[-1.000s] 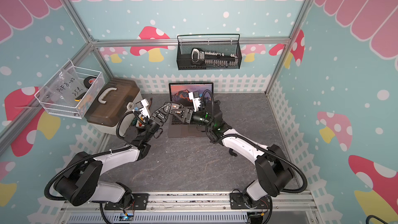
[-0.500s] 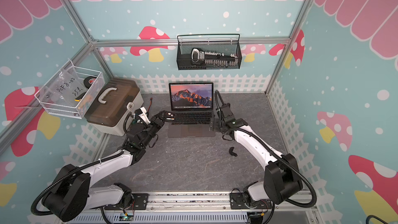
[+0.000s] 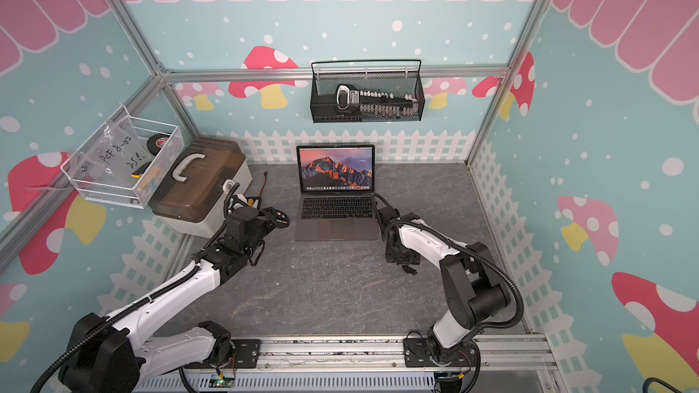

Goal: Insert the wireless mouse receiver into the laptop
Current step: Pick up the lid from the center of the board.

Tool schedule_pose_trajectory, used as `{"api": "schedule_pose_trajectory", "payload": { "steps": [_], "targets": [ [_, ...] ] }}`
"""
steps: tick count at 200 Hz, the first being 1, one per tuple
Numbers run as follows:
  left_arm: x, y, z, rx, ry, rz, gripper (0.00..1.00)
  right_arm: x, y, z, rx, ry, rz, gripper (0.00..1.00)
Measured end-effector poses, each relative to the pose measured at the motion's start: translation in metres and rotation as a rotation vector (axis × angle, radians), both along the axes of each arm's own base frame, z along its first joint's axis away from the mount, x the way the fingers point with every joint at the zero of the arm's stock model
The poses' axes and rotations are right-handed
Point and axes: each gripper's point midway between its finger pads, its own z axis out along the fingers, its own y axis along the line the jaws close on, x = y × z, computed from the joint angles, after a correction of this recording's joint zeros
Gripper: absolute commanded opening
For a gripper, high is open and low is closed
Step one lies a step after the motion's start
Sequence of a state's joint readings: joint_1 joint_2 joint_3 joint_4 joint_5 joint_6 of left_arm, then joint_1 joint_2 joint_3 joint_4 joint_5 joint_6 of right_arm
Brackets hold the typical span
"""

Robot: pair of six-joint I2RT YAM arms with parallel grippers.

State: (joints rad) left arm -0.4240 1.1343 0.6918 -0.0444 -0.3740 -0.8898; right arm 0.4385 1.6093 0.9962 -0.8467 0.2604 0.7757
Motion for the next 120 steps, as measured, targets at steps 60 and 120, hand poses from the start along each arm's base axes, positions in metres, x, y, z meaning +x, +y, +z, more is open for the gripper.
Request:
{"api": "schedule_pose_trajectory", "payload": {
  "steps": [60,120],
  "targets": [
    [-0.002,0.016,-0.012,0.017,0.068,0.052,0.00,-0.005,0.000,-0.013,-0.001,0.017,-0.067,0.36],
    [0.015,0.008,-0.013,-0.161,-0.030,-0.118,0.00,-0.007,0.001,-0.022,-0.034,0.035,-0.061,0.25]
  ]
}}
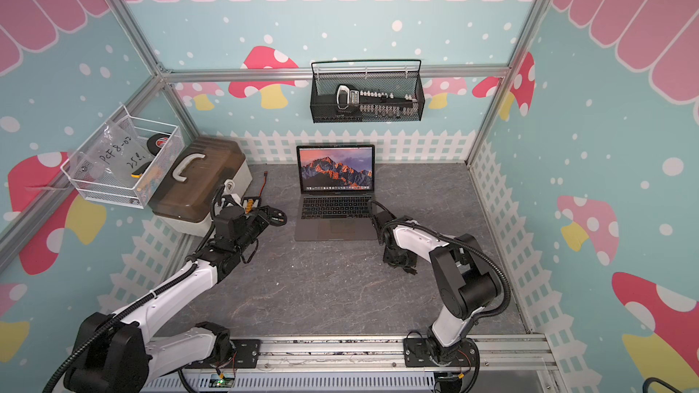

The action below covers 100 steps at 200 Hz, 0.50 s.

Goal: Insert the wireless mouse receiver into the laptop
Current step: Pick up the lid from the center of the board.

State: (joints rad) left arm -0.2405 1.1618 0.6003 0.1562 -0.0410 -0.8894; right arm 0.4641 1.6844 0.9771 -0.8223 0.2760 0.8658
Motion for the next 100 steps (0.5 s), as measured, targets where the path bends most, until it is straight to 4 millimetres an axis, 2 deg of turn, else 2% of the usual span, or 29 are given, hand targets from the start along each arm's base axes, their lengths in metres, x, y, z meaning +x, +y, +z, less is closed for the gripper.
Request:
{"api": "schedule_pose_trajectory", "payload": {
  "steps": [54,76,88,100],
  "targets": [
    [0.004,-0.020,0.003,-0.048,-0.021,-0.126,0.00,0.001,-0.007,-0.004,-0.045,-0.009,-0.003,0.18],
    [0.006,-0.022,0.011,-0.058,-0.057,-0.135,0.00,0.002,-0.009,-0.005,-0.061,-0.024,-0.010,0.08],
    [0.007,-0.022,0.013,-0.061,-0.076,-0.135,0.00,0.003,-0.010,-0.006,-0.069,-0.035,-0.018,0.00],
    [0.007,-0.022,0.013,-0.062,-0.083,-0.135,0.00,0.003,-0.012,-0.005,-0.081,-0.049,-0.020,0.00]
  ]
}}
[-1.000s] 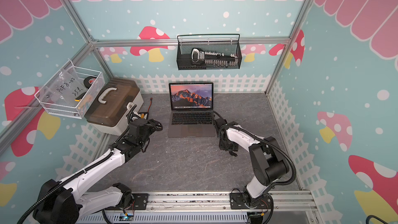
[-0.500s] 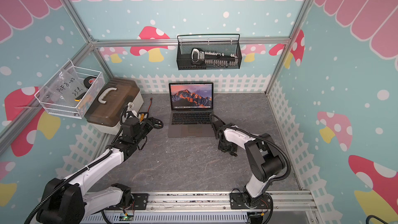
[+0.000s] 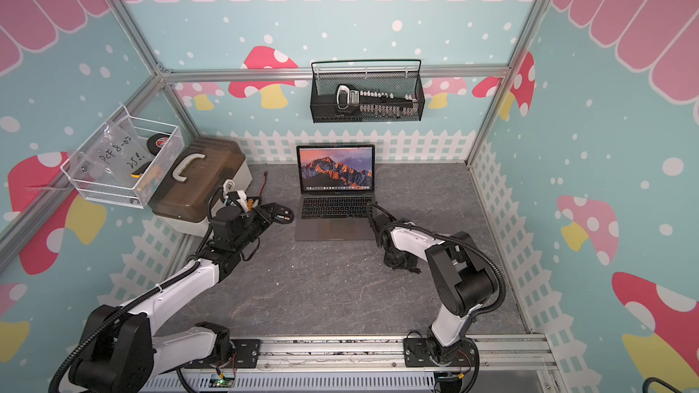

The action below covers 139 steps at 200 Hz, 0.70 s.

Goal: Insert the wireless mouse receiver into the laptop
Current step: Pick up the lid from the center of the board.

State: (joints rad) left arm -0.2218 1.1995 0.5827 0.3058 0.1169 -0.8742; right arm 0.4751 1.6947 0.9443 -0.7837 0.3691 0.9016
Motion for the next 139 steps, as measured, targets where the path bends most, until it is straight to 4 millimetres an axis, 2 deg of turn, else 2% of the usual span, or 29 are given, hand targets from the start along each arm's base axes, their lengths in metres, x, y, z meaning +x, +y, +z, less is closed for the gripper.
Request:
{"api": "schedule_pose_trajectory", "payload": {
  "steps": [20,34,48,67,87,109,127,139],
  "targets": [
    [0.000,0.003,-0.002,0.004,-0.001,0.004,0.00,-0.001,-0.004,0.004,-0.006,-0.029,-0.004,0.00],
    [0.000,0.006,-0.003,0.006,-0.001,0.009,0.00,0.000,-0.006,0.015,0.000,-0.077,-0.004,0.00],
    [0.001,0.010,-0.004,-0.002,-0.007,0.014,0.00,0.009,-0.003,0.035,0.042,-0.169,0.004,0.00],
    [0.003,0.016,-0.007,-0.040,-0.014,0.019,0.00,0.028,0.007,0.073,0.143,-0.335,0.030,0.00],
    [0.006,0.026,-0.019,-0.110,-0.002,0.037,0.00,0.046,0.026,0.113,0.286,-0.499,0.083,0.00],
    [0.010,0.032,-0.039,-0.186,0.033,0.051,0.00,0.060,0.052,0.149,0.448,-0.618,0.178,0.00],
    [0.011,0.027,-0.047,-0.250,0.048,0.031,0.00,0.066,0.079,0.176,0.585,-0.669,0.265,0.00],
    [0.012,0.022,-0.043,-0.292,0.036,0.006,0.00,0.070,0.097,0.195,0.676,-0.701,0.315,0.00]
  ]
}}
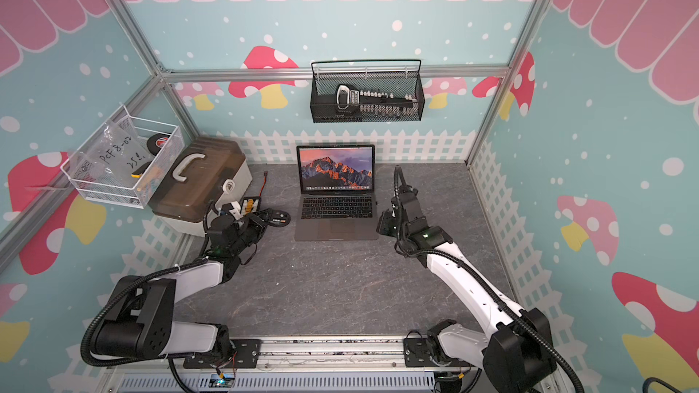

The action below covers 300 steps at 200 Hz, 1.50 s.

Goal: Insert the wireless mouse receiver into the laptop
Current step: Pick up the lid from the center of the board, then close the lid on the mouse.

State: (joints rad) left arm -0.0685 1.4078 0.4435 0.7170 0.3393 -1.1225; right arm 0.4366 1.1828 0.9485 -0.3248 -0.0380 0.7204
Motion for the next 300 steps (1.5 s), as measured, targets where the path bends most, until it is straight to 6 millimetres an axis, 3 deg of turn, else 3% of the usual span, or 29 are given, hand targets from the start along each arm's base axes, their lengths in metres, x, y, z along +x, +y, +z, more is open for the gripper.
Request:
{"api": "schedule_pose_trajectory", "payload": {
  "steps": [24,44,64,89,109,144,183,216,300],
  "targets": [
    [0.006,-0.008,0.023,-0.096,-0.088,-0.028,0.00,0.004,0.033,0.038,0.172,-0.074,0.118,0.00],
    [0.012,-0.011,0.043,-0.216,-0.169,-0.029,0.00,0.007,0.057,0.055,0.289,-0.096,0.195,0.00],
    [0.016,-0.019,0.046,-0.330,-0.178,-0.029,0.00,0.010,0.079,0.066,0.373,-0.111,0.272,0.00],
    [0.016,-0.047,0.049,-0.400,-0.167,-0.074,0.00,0.010,0.102,0.085,0.455,-0.144,0.350,0.00],
    [0.018,-0.068,0.077,-0.442,-0.227,-0.120,0.00,0.013,0.117,0.105,0.524,-0.171,0.388,0.00],
    [0.026,-0.083,0.120,-0.485,-0.326,-0.157,0.00,0.020,0.148,0.132,0.660,-0.185,0.480,0.00],
    [0.022,-0.092,0.137,-0.481,-0.333,-0.170,0.00,0.000,0.194,0.164,0.727,-0.198,0.662,0.00],
    [0.012,-0.087,0.160,-0.479,-0.366,-0.156,0.00,-0.015,0.202,0.188,0.752,-0.263,0.733,0.00],
    [-0.003,-0.073,0.191,-0.488,-0.409,-0.110,0.00,-0.010,0.217,0.185,0.781,-0.216,0.799,0.00]
  ]
}}
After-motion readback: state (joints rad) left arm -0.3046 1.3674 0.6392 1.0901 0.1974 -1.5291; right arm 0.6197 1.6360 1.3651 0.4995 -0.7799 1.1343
